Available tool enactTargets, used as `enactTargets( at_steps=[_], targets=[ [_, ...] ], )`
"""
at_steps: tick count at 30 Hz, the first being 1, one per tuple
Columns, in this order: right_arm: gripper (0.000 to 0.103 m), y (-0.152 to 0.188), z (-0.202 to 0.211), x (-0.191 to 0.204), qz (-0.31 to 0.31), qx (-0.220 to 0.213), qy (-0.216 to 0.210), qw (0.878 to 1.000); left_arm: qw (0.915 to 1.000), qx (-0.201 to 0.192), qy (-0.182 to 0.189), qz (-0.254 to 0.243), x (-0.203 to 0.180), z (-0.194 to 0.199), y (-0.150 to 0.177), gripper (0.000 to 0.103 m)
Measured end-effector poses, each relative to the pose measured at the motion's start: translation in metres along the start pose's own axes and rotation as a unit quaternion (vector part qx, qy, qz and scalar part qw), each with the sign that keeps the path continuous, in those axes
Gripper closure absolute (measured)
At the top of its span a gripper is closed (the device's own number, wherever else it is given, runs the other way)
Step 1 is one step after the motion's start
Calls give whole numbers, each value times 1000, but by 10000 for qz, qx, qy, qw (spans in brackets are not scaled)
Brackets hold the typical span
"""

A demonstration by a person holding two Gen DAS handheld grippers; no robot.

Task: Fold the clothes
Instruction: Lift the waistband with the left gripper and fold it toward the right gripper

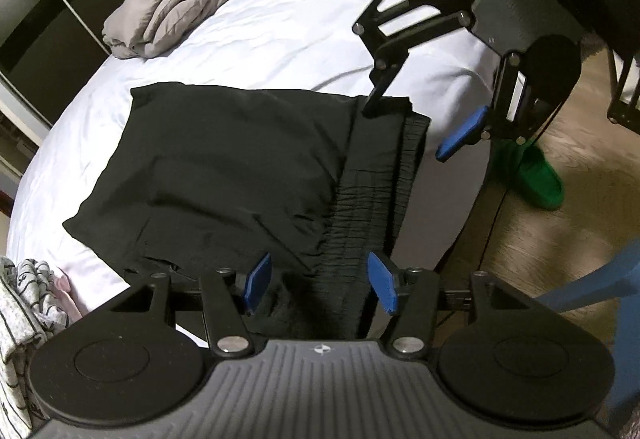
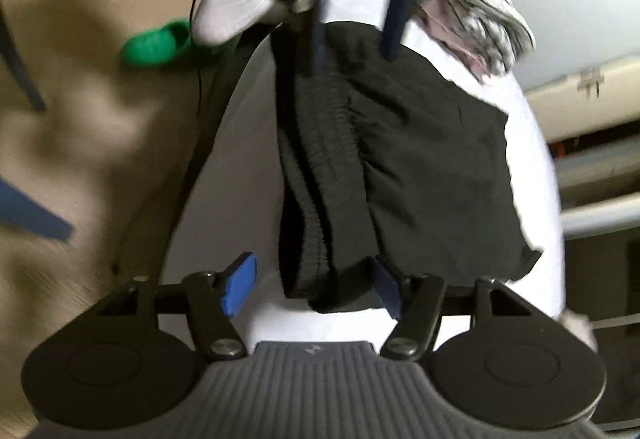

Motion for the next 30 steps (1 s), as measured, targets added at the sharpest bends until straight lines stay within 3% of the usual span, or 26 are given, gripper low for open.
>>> enactTargets(
  at_steps=[3, 5, 6, 8, 10, 14, 18, 21, 22, 23, 24, 30],
  targets=[
    [39, -1, -3, -3, 176, -12, 35, 9998, 10000, -36, 15, -75, -5, -1, -2, 51],
    [49, -3, -1, -10, 126, 1, 0, 9999, 9999, -59, 25, -125, -8, -2, -3, 51],
    [60, -5, 0, -14, 101, 8, -17, 9999, 9999, -71, 30, -150, -9, -3, -3, 51],
    [62, -7, 1, -21, 30, 22, -50, 10000, 9996, -146, 58, -217, -14, -2, -6, 51],
    [74, -6, 0, -36, -275, 41, -87, 9996, 9991, -241, 59, -352, -21, -2, -9, 51],
    [86, -5, 0, -70, -1275, -42, -396, 9910, 9971, -216, -159, -709, -36, -11, -10, 50],
    [87, -2, 1, -109, -2261, -202, -567, 9722, 9930, -88, -534, -1048, -45, -22, -5, 50],
    [87, -1, -2, -118, -2479, -244, -723, 9658, 9905, 140, -758, -1135, -46, -31, 4, 51],
    [87, -1, -3, -118, -2469, -243, -757, 9658, 9906, 232, -752, -1116, -44, -34, 7, 55],
    [87, -1, -4, -117, -2447, -243, -789, 9661, 9918, 265, -714, -1025, -40, -33, 9, 69],
    [87, -2, -3, -113, -2370, -242, -813, 9678, 9929, 297, -674, -932, -36, -33, 11, 74],
    [84, -2, 0, -98, -2056, -311, -799, 9749, 9976, 445, -368, -372, -12, -29, 11, 93]
  ],
)
Point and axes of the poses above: each gripper's, at about its wrist camera, not at the fingertips, and z roughly against the way its jaws point, x to its left, y to its underside, the point moved 7 cm from there along -z, roughly the way its jaws point, and after that the axes turned 5 degrees about z, right-handed, at the moved point
